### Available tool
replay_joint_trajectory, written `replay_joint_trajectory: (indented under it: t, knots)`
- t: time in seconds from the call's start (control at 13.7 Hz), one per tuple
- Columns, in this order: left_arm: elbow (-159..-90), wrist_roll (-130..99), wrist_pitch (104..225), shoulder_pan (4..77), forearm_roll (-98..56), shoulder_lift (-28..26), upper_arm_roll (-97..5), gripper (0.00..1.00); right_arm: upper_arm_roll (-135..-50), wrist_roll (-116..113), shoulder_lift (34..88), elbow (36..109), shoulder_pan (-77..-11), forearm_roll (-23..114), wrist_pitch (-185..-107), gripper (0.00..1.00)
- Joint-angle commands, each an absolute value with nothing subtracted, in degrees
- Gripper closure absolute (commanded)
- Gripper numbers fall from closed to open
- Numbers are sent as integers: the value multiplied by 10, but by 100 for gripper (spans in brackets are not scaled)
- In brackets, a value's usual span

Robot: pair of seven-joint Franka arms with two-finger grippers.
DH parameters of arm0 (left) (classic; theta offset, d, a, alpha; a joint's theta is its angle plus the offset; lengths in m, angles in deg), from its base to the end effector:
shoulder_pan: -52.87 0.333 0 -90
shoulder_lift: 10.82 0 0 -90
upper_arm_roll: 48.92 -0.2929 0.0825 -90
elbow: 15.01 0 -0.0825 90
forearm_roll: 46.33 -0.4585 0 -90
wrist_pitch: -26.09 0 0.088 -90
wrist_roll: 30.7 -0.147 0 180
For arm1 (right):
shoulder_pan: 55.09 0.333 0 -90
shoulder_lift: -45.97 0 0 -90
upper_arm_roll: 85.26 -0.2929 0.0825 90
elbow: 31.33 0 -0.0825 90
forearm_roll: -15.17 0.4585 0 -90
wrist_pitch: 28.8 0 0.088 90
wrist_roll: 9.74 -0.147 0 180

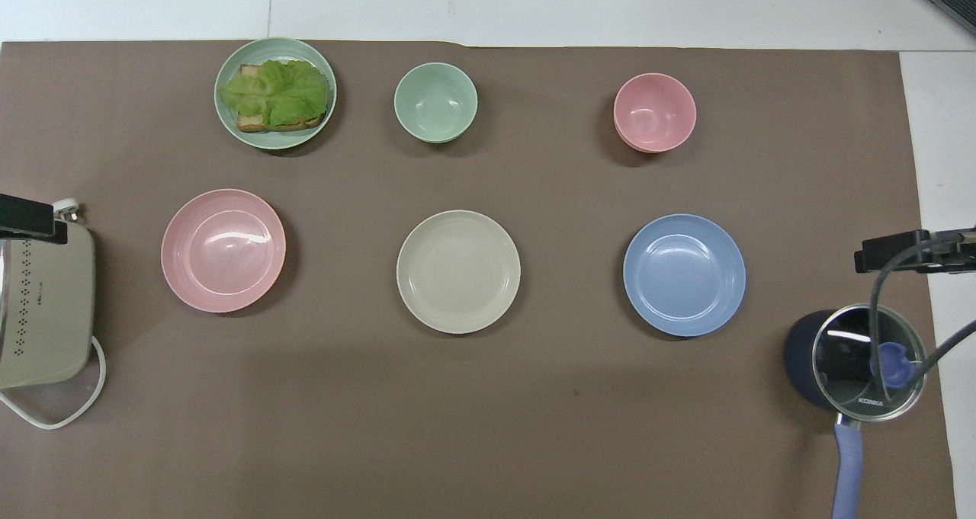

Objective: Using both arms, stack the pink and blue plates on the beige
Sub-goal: 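Move the left gripper toward the edge of the pink plate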

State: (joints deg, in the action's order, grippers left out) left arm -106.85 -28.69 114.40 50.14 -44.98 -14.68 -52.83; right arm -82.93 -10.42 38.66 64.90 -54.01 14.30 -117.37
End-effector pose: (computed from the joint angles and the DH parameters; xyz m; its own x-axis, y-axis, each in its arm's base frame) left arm 0.6067 0.0100 0.5829 0.9985 0.0548 0.0046 0.0547 -0.9981 0.0283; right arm 0.5883 -0.0162 0.5775 0.9994 -0.0337 -0.0061 -0.0336 -0.9994 0.0101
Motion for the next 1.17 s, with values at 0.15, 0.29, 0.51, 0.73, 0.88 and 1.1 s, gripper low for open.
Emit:
replay_joint_trajectory:
  t: [0.15, 0.29, 0.51, 0.73, 0.88, 1.1]
  knots:
    - [-1077, -289, 1137, 497, -456, -153, -531, 0, -831, -99, 378, 662, -546, 136, -1182, 0]
    - [-1121, -292, 1168, 505, -456, -152, -532, 0, -831, -99, 378, 662, -547, 136, -1182, 0]
    - [-1222, -293, 1288, 511, -456, -151, -534, 0, -831, -98, 378, 662, -547, 136, -1179, 0]
    - [-1285, -294, 1366, 523, -456, -132, -534, 0, -831, -97, 378, 663, -547, 136, -1178, 0]
    - [-1312, -303, 1414, 532, -456, -104, -534, 0, -831, -97, 377, 663, -552, 137, -1177, 0]
    - [-1316, -302, 1441, 533, -456, -48, -534, 0, -831, -96, 376, 666, -553, 137, -1177, 0]
